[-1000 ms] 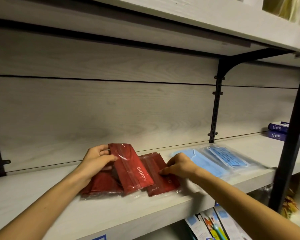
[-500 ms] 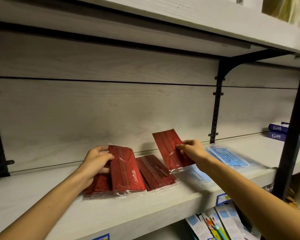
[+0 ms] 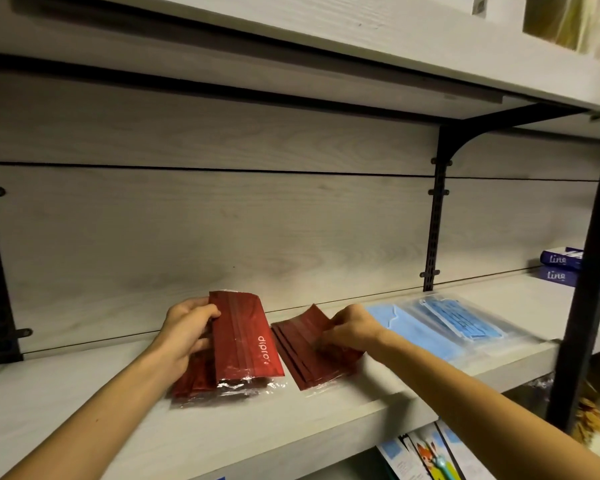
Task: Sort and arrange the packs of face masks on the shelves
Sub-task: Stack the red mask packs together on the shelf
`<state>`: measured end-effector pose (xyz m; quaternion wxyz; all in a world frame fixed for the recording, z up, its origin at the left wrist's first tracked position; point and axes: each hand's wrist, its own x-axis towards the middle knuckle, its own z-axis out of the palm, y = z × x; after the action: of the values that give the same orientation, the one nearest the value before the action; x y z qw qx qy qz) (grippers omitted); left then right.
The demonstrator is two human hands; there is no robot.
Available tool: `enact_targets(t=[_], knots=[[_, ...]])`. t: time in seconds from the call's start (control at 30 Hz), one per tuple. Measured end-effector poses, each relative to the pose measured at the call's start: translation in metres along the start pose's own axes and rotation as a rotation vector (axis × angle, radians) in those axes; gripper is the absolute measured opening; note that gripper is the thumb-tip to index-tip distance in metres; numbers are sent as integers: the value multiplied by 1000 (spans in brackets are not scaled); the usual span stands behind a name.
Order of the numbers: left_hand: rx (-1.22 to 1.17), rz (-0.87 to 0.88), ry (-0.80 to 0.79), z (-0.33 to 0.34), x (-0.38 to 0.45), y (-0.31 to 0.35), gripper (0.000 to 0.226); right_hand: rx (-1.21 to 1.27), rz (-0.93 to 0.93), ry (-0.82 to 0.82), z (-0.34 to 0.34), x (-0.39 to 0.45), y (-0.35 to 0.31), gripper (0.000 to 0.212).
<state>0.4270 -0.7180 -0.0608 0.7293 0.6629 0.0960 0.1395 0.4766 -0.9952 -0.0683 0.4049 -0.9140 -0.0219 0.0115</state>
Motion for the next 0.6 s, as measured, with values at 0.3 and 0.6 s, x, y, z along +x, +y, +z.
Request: enact_targets(t=[0.3, 0.6], knots=[[41, 13, -2, 9, 0, -3, 30, -62, -15, 12, 3, 3, -6, 25], [2, 4, -20, 10, -2, -2, 21, 593, 53, -8, -57, -4, -3, 7]])
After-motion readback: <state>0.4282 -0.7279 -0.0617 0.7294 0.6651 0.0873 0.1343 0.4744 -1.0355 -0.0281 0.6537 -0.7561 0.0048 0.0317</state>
